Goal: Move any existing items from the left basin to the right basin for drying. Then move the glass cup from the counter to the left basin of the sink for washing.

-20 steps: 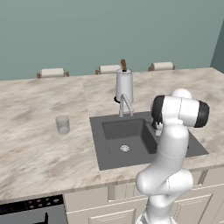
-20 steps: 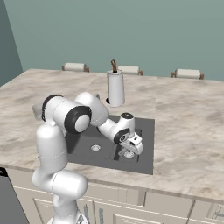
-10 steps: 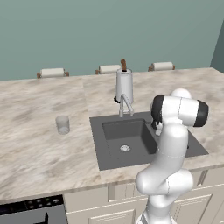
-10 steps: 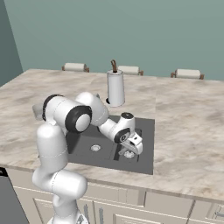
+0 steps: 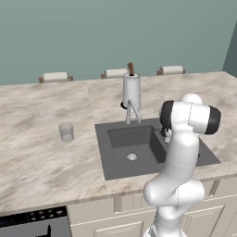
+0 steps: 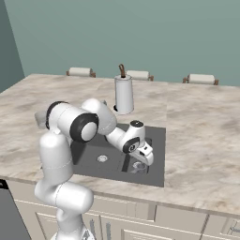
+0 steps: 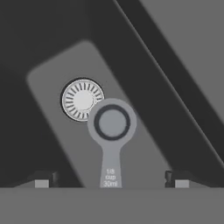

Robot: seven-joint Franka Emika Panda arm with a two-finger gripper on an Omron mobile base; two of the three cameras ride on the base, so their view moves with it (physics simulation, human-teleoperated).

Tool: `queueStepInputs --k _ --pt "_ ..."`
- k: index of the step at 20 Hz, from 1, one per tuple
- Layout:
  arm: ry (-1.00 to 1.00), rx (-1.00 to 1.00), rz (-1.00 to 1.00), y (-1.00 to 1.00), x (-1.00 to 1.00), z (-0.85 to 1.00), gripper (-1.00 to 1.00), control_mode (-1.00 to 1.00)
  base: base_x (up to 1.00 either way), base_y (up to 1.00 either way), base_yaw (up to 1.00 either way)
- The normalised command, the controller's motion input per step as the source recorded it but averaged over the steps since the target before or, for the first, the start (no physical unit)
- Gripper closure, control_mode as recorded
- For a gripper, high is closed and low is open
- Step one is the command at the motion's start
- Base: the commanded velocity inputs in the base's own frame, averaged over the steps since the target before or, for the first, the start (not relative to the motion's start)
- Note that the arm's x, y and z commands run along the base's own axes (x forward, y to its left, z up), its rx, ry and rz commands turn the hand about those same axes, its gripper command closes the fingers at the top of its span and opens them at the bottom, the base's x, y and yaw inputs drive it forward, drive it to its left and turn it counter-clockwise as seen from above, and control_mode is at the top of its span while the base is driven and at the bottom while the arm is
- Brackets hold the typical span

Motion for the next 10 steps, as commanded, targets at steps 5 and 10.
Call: queueStepInputs --k 5,10 --pt "0.00 0.00 0.00 0.00 0.00 0.23 -1.00 -1.00 0.00 0.00 0.00" --pt "0.00 0.00 0.00 0.00 0.00 0.47 -1.00 -1.00 0.00 0.00 0.00"
